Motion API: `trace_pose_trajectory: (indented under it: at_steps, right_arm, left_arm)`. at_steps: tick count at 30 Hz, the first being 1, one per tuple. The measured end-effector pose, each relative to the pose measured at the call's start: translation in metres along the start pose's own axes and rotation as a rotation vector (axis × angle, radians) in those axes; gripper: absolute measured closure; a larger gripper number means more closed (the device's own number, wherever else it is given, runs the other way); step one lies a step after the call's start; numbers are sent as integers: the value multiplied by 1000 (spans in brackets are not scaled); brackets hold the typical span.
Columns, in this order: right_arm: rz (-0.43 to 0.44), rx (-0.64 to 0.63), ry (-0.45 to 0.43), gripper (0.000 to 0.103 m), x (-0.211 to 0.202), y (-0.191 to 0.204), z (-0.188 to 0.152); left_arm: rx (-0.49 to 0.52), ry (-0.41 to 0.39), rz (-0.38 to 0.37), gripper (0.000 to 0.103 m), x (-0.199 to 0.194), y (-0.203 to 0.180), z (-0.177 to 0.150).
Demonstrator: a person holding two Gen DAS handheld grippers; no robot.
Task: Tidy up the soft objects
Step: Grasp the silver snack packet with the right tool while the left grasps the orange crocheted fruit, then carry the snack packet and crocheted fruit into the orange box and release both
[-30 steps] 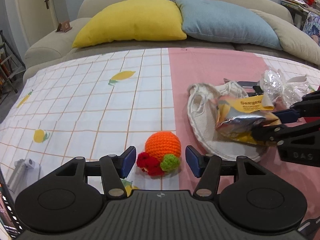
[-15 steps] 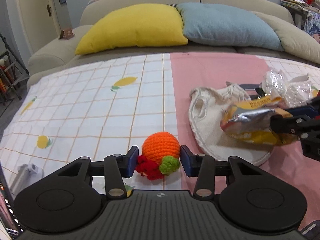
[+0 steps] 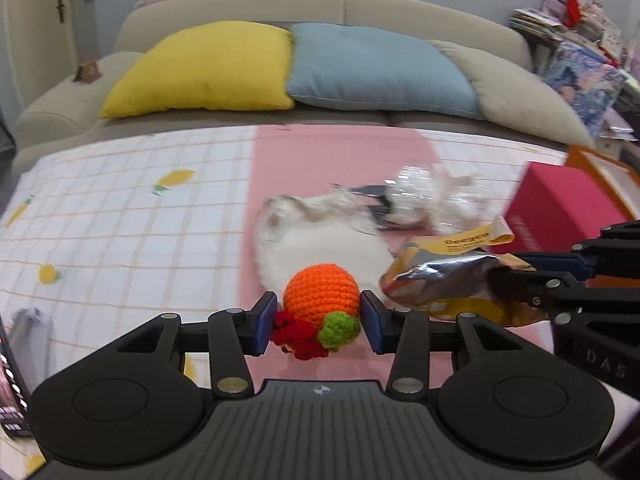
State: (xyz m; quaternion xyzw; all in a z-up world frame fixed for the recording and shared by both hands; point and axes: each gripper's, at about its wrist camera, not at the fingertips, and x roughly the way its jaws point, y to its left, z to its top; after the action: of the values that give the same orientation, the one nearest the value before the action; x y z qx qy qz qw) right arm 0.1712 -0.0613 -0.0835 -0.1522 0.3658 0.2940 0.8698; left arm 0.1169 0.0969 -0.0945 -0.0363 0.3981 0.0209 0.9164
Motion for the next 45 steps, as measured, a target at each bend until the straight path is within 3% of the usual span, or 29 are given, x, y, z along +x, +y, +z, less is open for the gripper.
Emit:
trace_pose_trajectory:
  at_steps: [8, 13, 25, 33, 40, 45]
  right_arm:
    - [-64, 57, -42, 91, -60, -36, -18]
    - [-150, 85, -98, 91, -95, -69, -21]
    - [-331, 176, -183, 91, -141, -170, -22]
    - [-395, 301, -160, 91, -136, -246, -26]
    - [-367, 480, -76, 91, -101, -306, -44]
    - [-398, 500, -10, 91, -68, -328, -54]
  left_arm:
    - [27, -34, -114, 52, -31, -41, 7]
    - [49, -79, -199, 52, -47, -70, 27]
    - [284, -177, -365, 52, -51, -176, 75]
    - [354, -154, -461, 52, -18, -228, 108]
    - [453, -111, -470, 53, 19, -264, 125]
    - [534, -87, -478, 53, 35, -287, 124]
